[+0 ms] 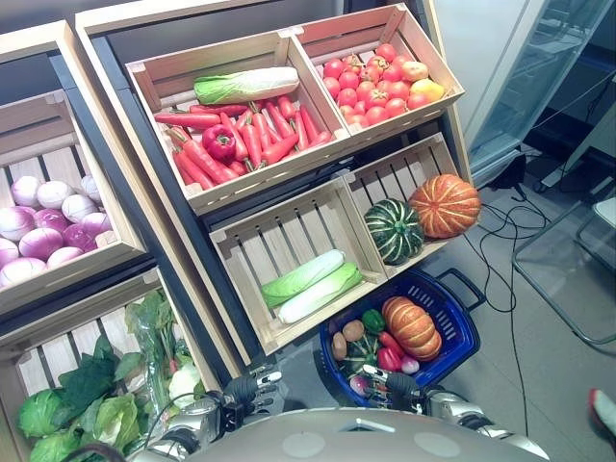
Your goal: Pick up fruits and vegetables into the basket
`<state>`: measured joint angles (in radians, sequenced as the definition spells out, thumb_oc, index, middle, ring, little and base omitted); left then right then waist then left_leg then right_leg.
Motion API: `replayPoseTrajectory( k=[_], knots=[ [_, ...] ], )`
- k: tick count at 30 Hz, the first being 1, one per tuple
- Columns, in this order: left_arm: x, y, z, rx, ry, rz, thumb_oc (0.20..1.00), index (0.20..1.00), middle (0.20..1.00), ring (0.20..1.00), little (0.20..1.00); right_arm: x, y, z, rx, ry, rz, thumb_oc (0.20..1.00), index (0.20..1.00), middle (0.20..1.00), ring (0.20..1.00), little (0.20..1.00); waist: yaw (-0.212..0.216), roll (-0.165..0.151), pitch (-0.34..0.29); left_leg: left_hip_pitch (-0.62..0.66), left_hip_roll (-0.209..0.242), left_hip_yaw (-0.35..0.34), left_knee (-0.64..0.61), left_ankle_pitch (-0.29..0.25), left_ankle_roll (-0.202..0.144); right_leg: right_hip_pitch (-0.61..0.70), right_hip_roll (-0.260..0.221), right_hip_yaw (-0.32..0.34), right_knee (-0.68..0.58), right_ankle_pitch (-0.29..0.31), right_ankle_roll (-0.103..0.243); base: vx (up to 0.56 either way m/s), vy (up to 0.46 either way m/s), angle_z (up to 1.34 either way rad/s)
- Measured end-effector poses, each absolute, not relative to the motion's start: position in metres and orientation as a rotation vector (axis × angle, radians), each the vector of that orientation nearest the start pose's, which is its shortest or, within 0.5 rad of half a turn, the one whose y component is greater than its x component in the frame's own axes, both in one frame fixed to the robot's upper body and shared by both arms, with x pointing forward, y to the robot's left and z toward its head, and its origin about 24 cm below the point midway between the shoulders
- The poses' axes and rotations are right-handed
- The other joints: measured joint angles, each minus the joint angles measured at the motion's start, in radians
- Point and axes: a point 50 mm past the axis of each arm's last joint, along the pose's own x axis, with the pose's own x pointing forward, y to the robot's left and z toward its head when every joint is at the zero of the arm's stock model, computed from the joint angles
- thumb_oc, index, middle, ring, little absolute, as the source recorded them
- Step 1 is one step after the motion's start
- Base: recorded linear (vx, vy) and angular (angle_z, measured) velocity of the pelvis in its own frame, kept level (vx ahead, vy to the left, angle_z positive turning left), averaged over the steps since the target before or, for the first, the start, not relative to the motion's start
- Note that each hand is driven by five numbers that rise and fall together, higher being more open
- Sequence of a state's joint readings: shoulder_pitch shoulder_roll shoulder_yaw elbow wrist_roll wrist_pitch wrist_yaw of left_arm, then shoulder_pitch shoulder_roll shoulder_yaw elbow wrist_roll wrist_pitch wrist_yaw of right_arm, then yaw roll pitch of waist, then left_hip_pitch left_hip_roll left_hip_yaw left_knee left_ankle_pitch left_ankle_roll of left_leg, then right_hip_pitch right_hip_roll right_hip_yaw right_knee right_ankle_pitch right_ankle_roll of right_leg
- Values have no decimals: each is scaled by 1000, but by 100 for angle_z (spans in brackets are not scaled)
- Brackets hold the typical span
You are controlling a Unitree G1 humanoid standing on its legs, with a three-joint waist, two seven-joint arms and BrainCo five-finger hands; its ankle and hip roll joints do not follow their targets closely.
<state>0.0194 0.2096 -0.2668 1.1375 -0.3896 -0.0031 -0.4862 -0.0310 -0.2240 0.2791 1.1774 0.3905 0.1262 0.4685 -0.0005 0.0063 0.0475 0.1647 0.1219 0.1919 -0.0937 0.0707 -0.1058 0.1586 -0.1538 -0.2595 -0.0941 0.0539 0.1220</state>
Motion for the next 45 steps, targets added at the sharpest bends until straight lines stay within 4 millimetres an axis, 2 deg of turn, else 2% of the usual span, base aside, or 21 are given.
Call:
replayPoseTrajectory(
  k=[8,14,17,20,21,23,24,25,26,27,29,31,35,41,43,45],
  knots=[
    [99,181,-158,-274,1126,-330,1000,1000,1000,1000,1000,99,-188,-160,285,1251,294,1000,1000,1000,1000,1000,-1,0,0,-3,0,1,0,0,0,-8,0,0,-1,0,0,0,0,0],
    [111,180,-153,-91,1025,-390,1000,1000,1000,1000,1000,105,-191,-158,252,1167,291,1000,1000,1000,1000,1000,-1,-2,25,-5,0,0,1,1,-1,-9,0,0,2,0,0,0,0,0],
    [142,180,-134,37,863,-409,1000,1000,1000,1000,1000,117,-197,-151,228,1091,293,1000,1000,1000,1000,1000,0,-6,46,-15,0,-5,1,4,1,-13,0,-2,2,2,-2,11,-5,4],
    [195,194,-91,324,548,-308,1000,1000,1000,1000,1000,139,-207,-138,199,936,235,1000,1000,1000,1000,1000,1,2,59,-24,0,-17,0,9,-2,-12,1,-13,2,4,-5,44,-13,9],
    [204,196,-80,363,485,-297,1000,1000,1000,1000,1000,144,-207,-134,199,901,227,1000,1000,1000,1000,1000,-1,4,61,-27,-1,-21,0,9,-2,-13,1,-16,1,4,-5,35,-46,14],
    [232,200,-34,443,251,-244,1000,1000,1000,1000,1000,172,-204,-108,192,721,200,1000,1000,1000,1000,1000,0,15,71,-35,-1,-35,3,18,-3,-13,1,-29,1,4,-5,43,-69,18],
    [240,202,-15,438,157,-205,1000,1000,1000,1000,1000,185,-200,-93,207,626,183,1000,1000,1000,1000,1000,0,20,72,-34,-2,-38,4,19,-4,-10,1,-30,1,4,-5,70,-78,13],
    [243,202,-7,433,120,-185,1000,1000,1000,1000,1000,187,-198,-88,212,595,166,1000,1000,1000,1000,1000,0,22,72,-35,1,-40,4,19,-4,-9,2,-30,1,3,-4,75,-67,16],
    [243,203,13,426,27,-155,1000,1000,1000,1000,1000,193,-193,-65,228,473,139,1000,1000,1000,1000,1000,-2,28,76,-41,0,-49,4,19,-5,-9,2,-28,1,-2,-1,82,-51,14],
    [239,204,24,414,-47,-136,1000,1000,1000,1000,1000,196,-192,-49,236,374,124,1000,1000,1000,1000,1000,0,30,81,-44,-2,-52,4,19,-5,-10,2,-25,2,-3,-1,109,-47,16],
    [235,206,28,430,-86,-113,1000,1000,1000,1000,1000,196,-197,-46,242,336,55,1000,1000,1000,1000,1000,0,28,82,-49,-2,-54,4,20,-5,-10,2,-25,2,-6,-1,103,-34,10],
    [227,208,24,437,-79,-102,1000,1000,1000,1000,1000,194,-204,-43,242,299,-12,1000,1000,1000,1000,1000,-2,24,86,-54,-2,-56,4,20,-5,-13,1,-26,2,-7,-1,50,-13,6],
    [225,210,23,487,-84,-82,1000,1000,1000,1000,1000,188,-213,-40,221,262,-97,1000,1000,1000,1000,1000,-8,20,98,-72,-1,-62,1,19,2,-31,-2,-25,2,-11,5,-8,9,0],
    [251,192,44,548,-200,-62,1000,1000,1000,1000,1000,212,-221,-5,78,122,-129,1000,1000,1000,1000,1000,-38,58,158,-130,-8,-59,5,47,10,-120,-16,-14,55,-8,0,-58,63,-2],
    [261,186,52,562,-231,-47,1000,1000,1000,1000,1000,225,-219,13,13,50,-91,1000,1000,1000,1000,1000,-52,79,184,-159,-12,-50,7,55,15,-170,-22,7,84,-11,4,-99,58,-17],
    [279,176,64,577,-272,-26,1000,1000,1000,1000,1000,243,-218,35,-30,-35,-69,1000,1000,1000,1000,1000,-85,99,237,-197,-19,-43,21,63,21,-226,-32,25,122,-7,0,-121,78,-15]
  ],
)
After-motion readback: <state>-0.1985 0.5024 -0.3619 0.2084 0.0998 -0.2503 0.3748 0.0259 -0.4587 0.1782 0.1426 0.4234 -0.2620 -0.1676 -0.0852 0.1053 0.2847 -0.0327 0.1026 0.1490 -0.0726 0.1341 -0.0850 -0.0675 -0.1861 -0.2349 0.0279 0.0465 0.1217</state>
